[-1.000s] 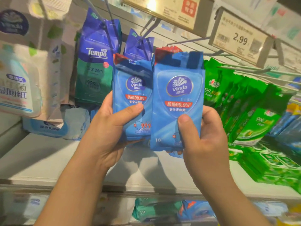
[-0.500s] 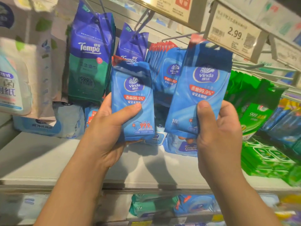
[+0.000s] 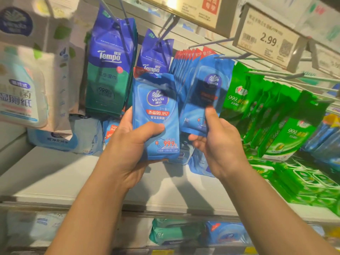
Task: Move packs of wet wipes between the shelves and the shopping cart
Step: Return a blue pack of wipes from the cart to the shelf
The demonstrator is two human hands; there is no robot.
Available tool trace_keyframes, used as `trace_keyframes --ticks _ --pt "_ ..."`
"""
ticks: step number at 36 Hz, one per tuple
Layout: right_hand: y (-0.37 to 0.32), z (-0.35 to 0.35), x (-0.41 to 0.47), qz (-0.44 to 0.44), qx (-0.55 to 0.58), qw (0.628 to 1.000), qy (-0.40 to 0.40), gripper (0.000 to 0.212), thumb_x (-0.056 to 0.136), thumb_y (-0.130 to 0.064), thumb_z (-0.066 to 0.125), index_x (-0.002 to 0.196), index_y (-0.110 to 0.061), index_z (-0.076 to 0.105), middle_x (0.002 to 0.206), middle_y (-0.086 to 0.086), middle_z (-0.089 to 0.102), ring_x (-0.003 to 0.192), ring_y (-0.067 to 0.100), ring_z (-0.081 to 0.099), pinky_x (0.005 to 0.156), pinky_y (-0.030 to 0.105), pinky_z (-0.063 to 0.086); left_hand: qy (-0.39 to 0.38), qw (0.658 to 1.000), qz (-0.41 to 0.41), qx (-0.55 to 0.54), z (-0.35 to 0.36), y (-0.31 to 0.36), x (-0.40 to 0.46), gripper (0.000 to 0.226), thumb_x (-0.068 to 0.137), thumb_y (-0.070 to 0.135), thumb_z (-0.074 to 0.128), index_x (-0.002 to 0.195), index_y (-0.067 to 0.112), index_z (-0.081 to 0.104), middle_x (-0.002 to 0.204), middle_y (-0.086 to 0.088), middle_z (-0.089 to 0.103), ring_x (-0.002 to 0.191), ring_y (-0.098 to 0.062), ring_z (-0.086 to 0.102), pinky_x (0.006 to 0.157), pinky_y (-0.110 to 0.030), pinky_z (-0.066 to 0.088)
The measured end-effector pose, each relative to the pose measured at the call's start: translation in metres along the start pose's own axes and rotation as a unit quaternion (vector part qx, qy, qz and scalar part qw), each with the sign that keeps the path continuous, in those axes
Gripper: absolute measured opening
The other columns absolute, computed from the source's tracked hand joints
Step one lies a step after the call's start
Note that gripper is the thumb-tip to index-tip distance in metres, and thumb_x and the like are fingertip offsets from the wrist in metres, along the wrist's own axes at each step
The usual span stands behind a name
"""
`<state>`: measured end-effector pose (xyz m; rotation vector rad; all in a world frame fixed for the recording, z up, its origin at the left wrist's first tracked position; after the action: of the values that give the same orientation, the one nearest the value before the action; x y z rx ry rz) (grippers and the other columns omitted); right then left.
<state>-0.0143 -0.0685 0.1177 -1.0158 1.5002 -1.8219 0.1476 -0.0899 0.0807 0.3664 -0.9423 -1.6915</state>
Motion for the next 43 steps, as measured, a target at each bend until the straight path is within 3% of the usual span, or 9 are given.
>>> trace_keyframes --ticks 5,8,14,19,24,27,33,38,43 --pt "-0.002 0.009 0.014 0.041 -0.002 0.999 -0.008 0.053 0.094 -0.046 0.064 0.119 0.001 0.060 0.115 0.019 0.071 0.055 0.022 0.069 0.047 0.026 0.046 0.008 1.000 0.002 0.008 -0.003 -0.001 0.000 0.057 0.072 0.007 0.065 0.125 0.027 0.061 0.107 -0.007 0.076 0.078 -0.030 0.072 0.051 -0.040 0.056" --pt "-0.001 0.011 0.017 0.049 0.006 0.999 -0.013 0.047 0.094 -0.046 0.065 0.117 -0.007 0.057 0.120 0.013 0.068 0.061 0.024 0.073 0.048 0.026 0.052 0.016 1.000 0.005 0.010 -0.005 0.000 0.000 0.060 0.068 0.010 0.063 0.125 0.027 0.061 0.104 -0.006 0.075 0.076 -0.029 0.072 0.052 -0.040 0.056" --pt "0.008 0.008 0.013 0.097 0.031 0.994 -0.031 0.042 0.098 -0.043 0.061 0.116 -0.005 0.059 0.090 0.012 0.071 0.063 0.022 0.073 0.053 0.027 0.058 0.022 1.000 0.014 0.011 -0.011 0.002 0.000 0.057 0.067 0.008 0.064 0.121 0.025 0.064 0.109 -0.009 0.075 0.081 -0.030 0.073 0.057 -0.044 0.058" --pt "0.017 0.004 -0.001 0.167 0.009 0.983 -0.076 0.037 0.097 -0.046 0.058 0.104 -0.009 0.053 0.095 0.014 0.069 0.062 0.024 0.073 0.051 0.032 0.058 0.020 1.000 0.015 0.007 -0.014 0.003 0.000 0.058 0.069 0.007 0.065 0.125 0.022 0.063 0.111 -0.012 0.075 0.081 -0.030 0.074 0.059 -0.044 0.058" --pt "0.015 0.005 -0.020 0.095 -0.045 0.981 -0.160 0.054 0.087 -0.055 0.059 0.105 -0.004 0.059 0.071 0.009 0.064 0.049 0.021 0.058 0.049 0.031 0.045 0.028 0.999 0.024 0.004 -0.016 0.000 0.004 0.053 0.071 0.003 0.069 0.121 0.019 0.066 0.115 -0.018 0.075 0.090 -0.035 0.072 0.068 -0.045 0.059" --pt "0.011 0.008 -0.027 0.025 -0.096 0.974 -0.202 0.071 0.071 -0.061 0.059 0.102 0.003 0.060 0.072 0.012 0.064 0.052 0.024 0.057 0.052 0.032 0.043 0.023 0.999 0.031 0.010 -0.014 -0.001 0.006 0.050 0.080 -0.002 0.070 0.126 0.016 0.063 0.112 -0.017 0.075 0.088 -0.034 0.073 0.060 -0.039 0.058" --pt "0.007 0.008 -0.030 -0.018 -0.156 0.963 -0.219 0.045 0.068 -0.051 0.069 0.087 -0.011 0.061 0.068 0.005 0.067 0.050 0.021 0.057 0.057 0.035 0.042 0.017 0.998 0.045 0.033 -0.014 -0.004 0.006 0.052 0.073 0.001 0.076 0.121 0.017 0.064 0.107 -0.014 0.077 0.084 -0.034 0.074 0.062 -0.042 0.059" --pt "0.010 0.003 -0.027 -0.020 -0.165 0.960 -0.224 0.020 0.095 -0.027 0.064 0.097 -0.007 0.060 0.077 0.010 0.073 0.052 0.023 0.062 0.053 0.034 0.040 0.014 0.997 0.060 0.051 -0.015 -0.005 0.008 0.058 0.070 0.008 0.077 0.125 0.016 0.062 0.113 -0.012 0.077 0.097 -0.035 0.075 0.074 -0.047 0.062" --pt "0.007 -0.004 -0.030 -0.040 -0.124 0.973 -0.191 0.019 0.100 -0.023 0.058 0.096 -0.006 0.051 0.071 0.010 0.071 0.047 0.026 0.061 0.047 0.032 0.036 -0.001 0.996 0.032 0.078 -0.008 -0.002 0.007 0.052 0.077 0.027 0.080 0.126 0.024 0.062 0.114 -0.004 0.077 0.092 -0.030 0.077 0.067 -0.051 0.061"
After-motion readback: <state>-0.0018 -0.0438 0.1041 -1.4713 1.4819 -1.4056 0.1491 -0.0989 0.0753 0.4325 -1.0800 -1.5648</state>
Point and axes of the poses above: each hand's wrist, its own x-axis towards the middle knuckle, its own z-axis out of the palm, y = z × x, the point moved 1 cm from there along x, towards the middle knuckle
